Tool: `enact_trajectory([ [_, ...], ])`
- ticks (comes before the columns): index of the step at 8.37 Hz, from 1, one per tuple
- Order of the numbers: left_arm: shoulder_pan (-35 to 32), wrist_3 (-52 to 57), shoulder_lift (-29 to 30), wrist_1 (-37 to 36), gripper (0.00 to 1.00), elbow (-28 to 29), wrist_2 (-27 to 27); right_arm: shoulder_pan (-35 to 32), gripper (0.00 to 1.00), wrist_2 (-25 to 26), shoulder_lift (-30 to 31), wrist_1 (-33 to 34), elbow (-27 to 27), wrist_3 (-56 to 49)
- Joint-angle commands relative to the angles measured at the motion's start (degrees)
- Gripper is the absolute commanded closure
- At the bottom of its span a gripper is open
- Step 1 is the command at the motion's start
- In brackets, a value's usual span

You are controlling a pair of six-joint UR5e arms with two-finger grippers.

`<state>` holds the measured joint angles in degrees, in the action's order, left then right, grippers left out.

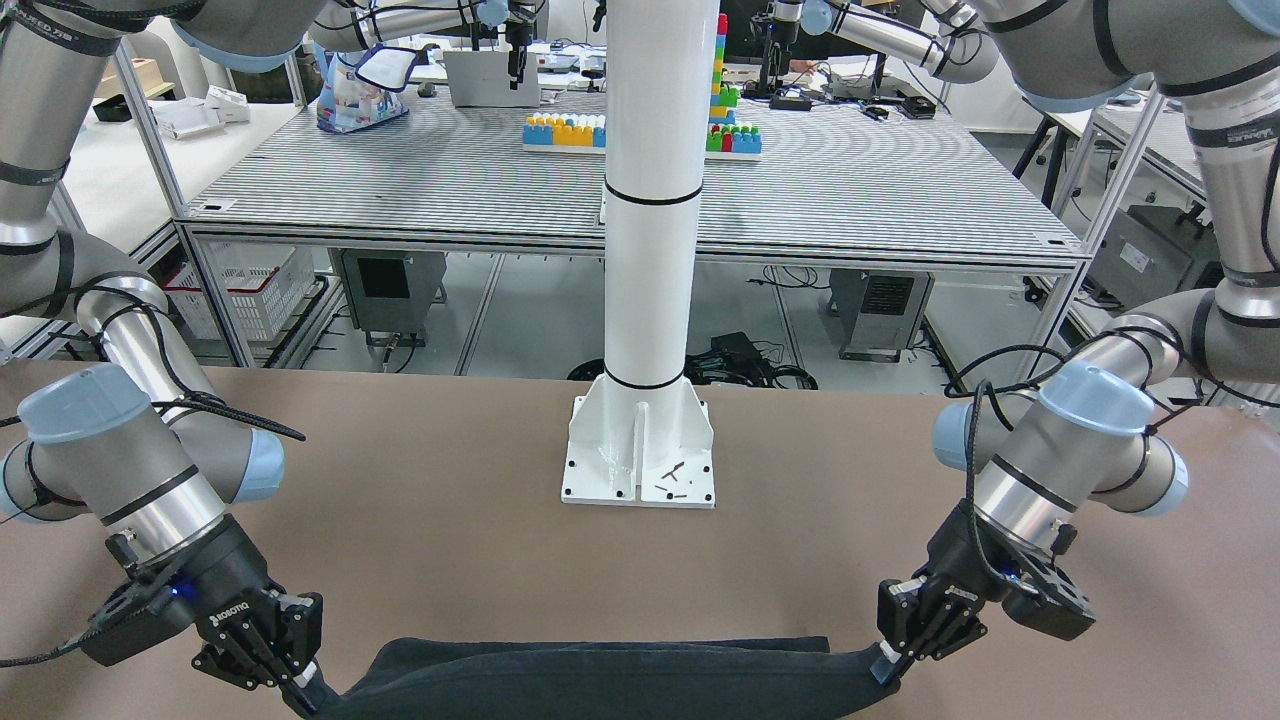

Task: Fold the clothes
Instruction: 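Lay the hem over the collar edge with both grippers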

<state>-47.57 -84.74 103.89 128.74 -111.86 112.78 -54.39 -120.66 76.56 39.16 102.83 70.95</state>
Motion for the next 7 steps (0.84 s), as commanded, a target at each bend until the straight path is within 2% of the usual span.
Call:
enact_trajectory([
  [1, -1.0, 1.2, 0.1, 0.1, 1.0, 2.3, -0.5, 1.0, 1.0, 4.2, -4.7, 0.4, -6.5, -0.9],
  [3, -1.0, 1.2, 2.3, 0.1, 1.0, 4.9, -0.5, 1.1, 1.0, 5.8, -8.2, 0.1, -12.5, -3.4],
  [7, -2.1, 1.5, 9.6, 0.2, 1.0, 16.8, -4.1, 1.1, 1.0, 8.6, -9.4, 0.1, -16.8, -3.6],
])
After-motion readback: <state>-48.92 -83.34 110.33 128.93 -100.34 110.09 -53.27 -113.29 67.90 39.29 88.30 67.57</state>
